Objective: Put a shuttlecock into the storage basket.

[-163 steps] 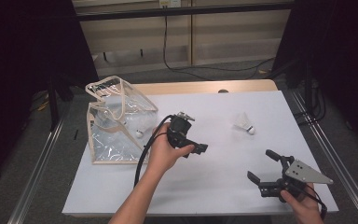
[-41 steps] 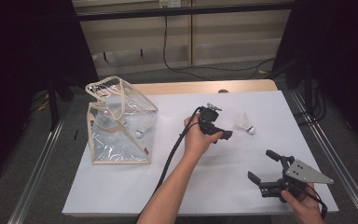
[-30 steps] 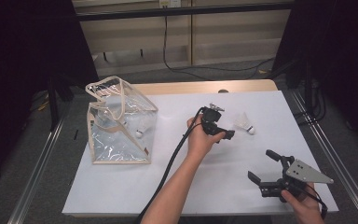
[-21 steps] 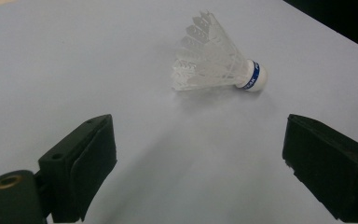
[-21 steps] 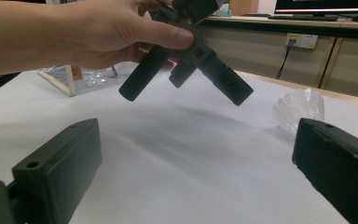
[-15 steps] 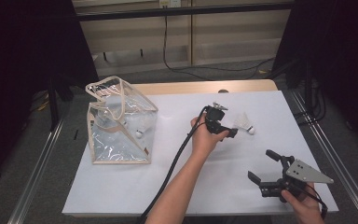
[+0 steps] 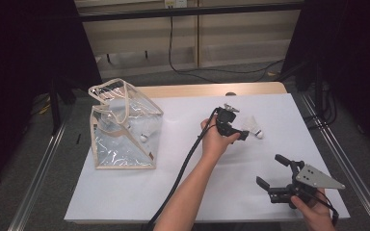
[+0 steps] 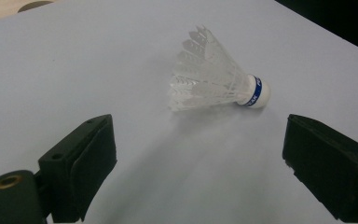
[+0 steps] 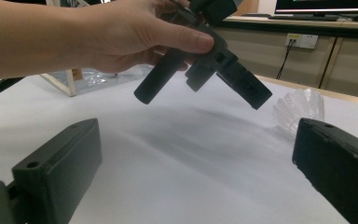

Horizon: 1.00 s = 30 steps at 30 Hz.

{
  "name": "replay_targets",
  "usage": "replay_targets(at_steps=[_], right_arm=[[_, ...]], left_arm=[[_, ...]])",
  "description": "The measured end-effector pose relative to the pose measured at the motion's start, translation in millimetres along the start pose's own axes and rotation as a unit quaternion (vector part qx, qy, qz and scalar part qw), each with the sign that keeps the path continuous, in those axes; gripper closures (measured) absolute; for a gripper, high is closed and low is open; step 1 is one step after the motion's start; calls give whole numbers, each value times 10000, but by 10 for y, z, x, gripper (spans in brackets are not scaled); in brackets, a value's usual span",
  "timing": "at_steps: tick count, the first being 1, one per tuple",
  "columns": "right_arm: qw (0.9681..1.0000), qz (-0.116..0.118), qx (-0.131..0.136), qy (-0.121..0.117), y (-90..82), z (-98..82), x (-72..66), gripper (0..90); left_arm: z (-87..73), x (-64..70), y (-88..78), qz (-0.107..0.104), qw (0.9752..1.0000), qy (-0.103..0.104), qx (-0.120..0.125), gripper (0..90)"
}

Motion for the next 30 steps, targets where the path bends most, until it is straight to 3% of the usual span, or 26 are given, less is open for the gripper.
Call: replay_targets(at_steps=[7,20,26,30], right_arm=[[10000,-4,11,-7,-1,-1,4,7],[10000,4,-4,7,-4,-3,7,7],[10000,3,16,14,-8,0,2,7],[10000,2,17,8,-11,-1,5,8]], left_arm=[[-6,-37,49,46,10000,28,23,96],[-9,-26,150,-63,9999,62,50,124],[-3,-28,205,6,9999,136,98,161],[8,-26,247,-62,9998,56,192,181]])
Point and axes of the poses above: each handheld gripper's, and its own axes: y roughly forward along the jaws, z roughly out of its top, x roughly to its right, the point moved 1 cm from there along y, roughly forward along the jaws, and after that the axes turned 13 degrees about -y, right-handed, at the moved point
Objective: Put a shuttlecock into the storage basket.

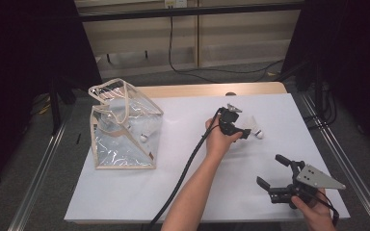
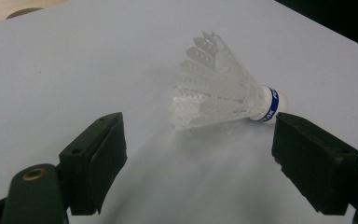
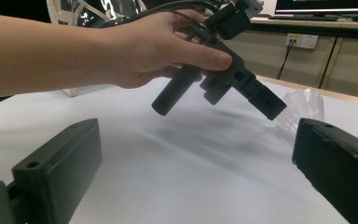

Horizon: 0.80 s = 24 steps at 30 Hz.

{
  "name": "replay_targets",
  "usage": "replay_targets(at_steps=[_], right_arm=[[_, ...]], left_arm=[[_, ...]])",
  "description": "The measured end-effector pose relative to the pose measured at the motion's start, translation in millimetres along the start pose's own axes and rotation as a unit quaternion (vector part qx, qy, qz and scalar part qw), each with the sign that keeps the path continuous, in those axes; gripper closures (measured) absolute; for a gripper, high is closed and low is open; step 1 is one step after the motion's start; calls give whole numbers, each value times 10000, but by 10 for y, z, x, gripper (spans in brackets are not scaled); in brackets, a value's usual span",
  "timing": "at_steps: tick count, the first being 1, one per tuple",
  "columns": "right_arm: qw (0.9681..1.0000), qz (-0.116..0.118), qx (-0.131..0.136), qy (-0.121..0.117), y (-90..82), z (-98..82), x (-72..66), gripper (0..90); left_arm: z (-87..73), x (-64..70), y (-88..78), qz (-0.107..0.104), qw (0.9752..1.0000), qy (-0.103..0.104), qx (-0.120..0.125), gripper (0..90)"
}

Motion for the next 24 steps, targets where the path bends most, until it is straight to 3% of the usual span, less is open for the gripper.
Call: replay_targets(at_steps=[4,13,20,24], right_arm=[[10000,-3,9,-4,-6,0,3,8],[10000,-17,9,13,-19,-3,10,8],[10000,-23,-10,2,-24,-7,12,8],[10000,-27,-16,13,-23,-8,11,9]], left_arm=[[25,2,19,-9,9999,96,53,241],[49,60,84,-303,9990,314,67,380],[-6,104,57,-704,9969,314,-177,633],[-55,120,16,-746,9965,245,-271,728]])
Point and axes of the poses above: each handheld gripper's, and its own axes: y roughly forward along the jaws, z roughly out of its top, x roughly to its right, the point moved 1 cm from there along y, roughly forward along the jaws, and after that the axes turned 13 degrees about -y, right-handed, at the moved point
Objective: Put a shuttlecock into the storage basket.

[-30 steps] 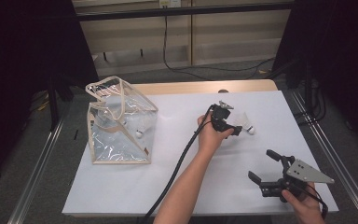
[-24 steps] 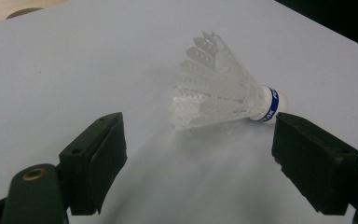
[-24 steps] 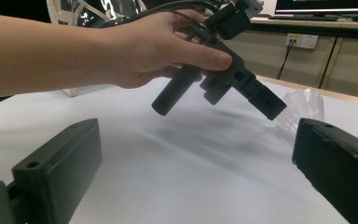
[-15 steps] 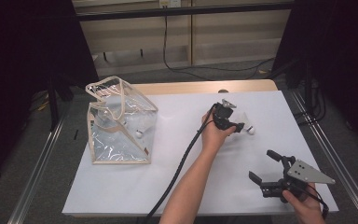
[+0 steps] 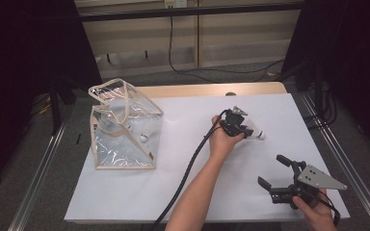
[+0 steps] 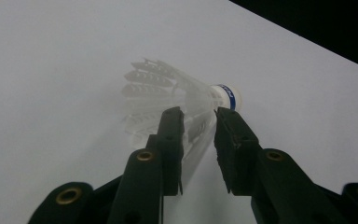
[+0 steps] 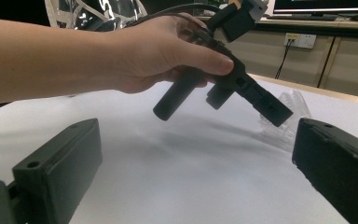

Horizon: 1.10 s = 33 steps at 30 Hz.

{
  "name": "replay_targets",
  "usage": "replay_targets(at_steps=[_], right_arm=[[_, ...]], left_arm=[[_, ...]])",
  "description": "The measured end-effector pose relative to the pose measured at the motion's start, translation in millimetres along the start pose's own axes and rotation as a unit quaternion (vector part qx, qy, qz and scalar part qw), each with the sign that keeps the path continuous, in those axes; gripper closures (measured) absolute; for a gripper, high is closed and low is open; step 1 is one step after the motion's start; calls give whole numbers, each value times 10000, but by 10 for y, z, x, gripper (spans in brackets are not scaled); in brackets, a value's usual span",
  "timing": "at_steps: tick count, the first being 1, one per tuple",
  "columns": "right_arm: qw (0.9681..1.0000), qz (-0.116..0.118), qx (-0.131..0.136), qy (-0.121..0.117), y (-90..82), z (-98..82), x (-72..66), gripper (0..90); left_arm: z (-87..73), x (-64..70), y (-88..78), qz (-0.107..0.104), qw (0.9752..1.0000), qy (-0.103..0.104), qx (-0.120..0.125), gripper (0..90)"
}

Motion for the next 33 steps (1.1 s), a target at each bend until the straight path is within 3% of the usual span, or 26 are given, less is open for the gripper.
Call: replay_targets(at_steps=[8,10,16,22,33], right_arm=[[10000,25,-1,-42,18,5,-9,8],[10000,27,-1,-24,20,6,-12,8],[10000,17,-1,-20,16,-2,2,9],[10000,9,-9,-9,11,-3,2,8],[10000,34,-22,-36,31,4,-13,8]], left_arm=[[-66,54,17,-249,9996,-47,-133,766],[-80,66,49,-371,9991,-141,-147,787],[-102,100,57,-460,9982,-291,-258,883],[-105,104,-90,-549,9965,-542,-311,897],[-130,77,-433,-535,9966,-464,-428,895]])
Point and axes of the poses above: each handheld gripper's, and its own axes: y roughly forward along the jaws, z roughly out of its top, x roughly to its right, the point moved 1 cm from there along y, roughly forward along the jaws, and after that the axes turned 13 degrees about -y, right-handed, at the moved point
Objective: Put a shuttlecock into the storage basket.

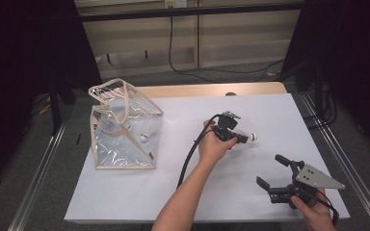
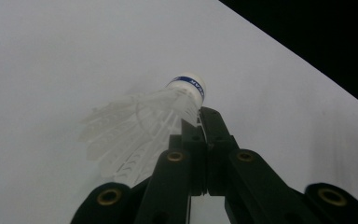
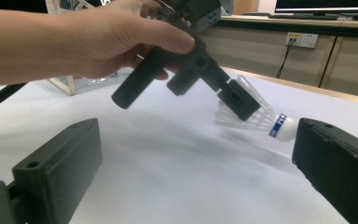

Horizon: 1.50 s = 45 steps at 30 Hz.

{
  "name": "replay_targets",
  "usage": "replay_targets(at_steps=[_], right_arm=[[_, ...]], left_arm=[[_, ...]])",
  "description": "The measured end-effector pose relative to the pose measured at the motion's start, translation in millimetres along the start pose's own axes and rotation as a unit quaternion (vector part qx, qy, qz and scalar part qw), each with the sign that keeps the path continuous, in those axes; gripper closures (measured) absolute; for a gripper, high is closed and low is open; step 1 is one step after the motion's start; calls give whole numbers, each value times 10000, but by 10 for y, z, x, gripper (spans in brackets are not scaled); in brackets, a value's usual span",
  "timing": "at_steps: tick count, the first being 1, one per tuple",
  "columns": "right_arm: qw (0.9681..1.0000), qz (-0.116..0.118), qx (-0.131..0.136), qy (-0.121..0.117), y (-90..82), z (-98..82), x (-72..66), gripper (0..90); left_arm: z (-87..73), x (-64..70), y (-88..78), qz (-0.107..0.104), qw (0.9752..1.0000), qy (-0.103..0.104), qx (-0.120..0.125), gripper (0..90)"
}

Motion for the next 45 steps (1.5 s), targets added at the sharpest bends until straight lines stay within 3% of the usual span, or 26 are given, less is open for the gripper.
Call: replay_targets(at_steps=[20,45], right_arm=[[10000,22,7,20,7,3,-5,8],[10000,14,14,-25,12,2,-6,8]], left_arm=[[-82,0,-442,77,9994,20,-348,892],[-134,-54,-879,269,9985,-74,-472,891]])
Point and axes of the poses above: each handheld gripper's, and its own axes: y roughly forward along the jaws, z roughly out of its top, x roughly to its right, the point moved 1 cm from there along y, roughly forward along the jaws, and after that the axes turned 13 degrees about -y, right-handed, at the moved point
